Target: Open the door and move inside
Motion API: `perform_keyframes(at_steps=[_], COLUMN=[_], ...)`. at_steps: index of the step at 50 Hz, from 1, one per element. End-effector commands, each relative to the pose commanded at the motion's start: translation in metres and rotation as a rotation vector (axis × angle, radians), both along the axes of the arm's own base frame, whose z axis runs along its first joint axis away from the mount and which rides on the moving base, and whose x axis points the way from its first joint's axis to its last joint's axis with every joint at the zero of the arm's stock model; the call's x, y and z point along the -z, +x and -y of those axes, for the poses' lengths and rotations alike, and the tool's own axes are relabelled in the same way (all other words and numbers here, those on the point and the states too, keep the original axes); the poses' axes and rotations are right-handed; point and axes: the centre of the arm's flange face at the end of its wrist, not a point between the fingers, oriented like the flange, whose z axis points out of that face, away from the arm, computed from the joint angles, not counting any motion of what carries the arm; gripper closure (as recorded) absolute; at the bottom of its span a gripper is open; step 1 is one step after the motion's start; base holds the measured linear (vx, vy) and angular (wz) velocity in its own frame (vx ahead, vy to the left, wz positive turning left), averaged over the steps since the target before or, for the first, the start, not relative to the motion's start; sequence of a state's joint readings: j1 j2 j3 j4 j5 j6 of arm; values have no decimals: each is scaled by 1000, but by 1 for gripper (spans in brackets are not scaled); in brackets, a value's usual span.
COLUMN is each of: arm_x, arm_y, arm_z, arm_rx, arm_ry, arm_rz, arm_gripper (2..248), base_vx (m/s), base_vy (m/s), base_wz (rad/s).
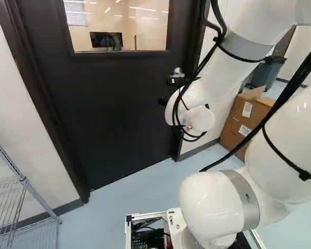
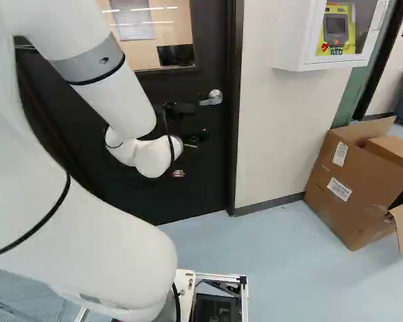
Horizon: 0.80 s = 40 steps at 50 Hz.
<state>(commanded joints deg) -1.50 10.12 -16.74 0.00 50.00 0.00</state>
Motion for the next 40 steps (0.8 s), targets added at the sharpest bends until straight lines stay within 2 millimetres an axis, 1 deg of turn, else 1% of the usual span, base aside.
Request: perform_keyframes(at_steps=[40], arm_x=[-43], arm_y=[57], arm_z=[3], arm_rx=[3], arm_ry=[-3], arm_rz=[91], arm_gripper=[3], base_vx=[0], base_vy=[0], base_wz=[0])
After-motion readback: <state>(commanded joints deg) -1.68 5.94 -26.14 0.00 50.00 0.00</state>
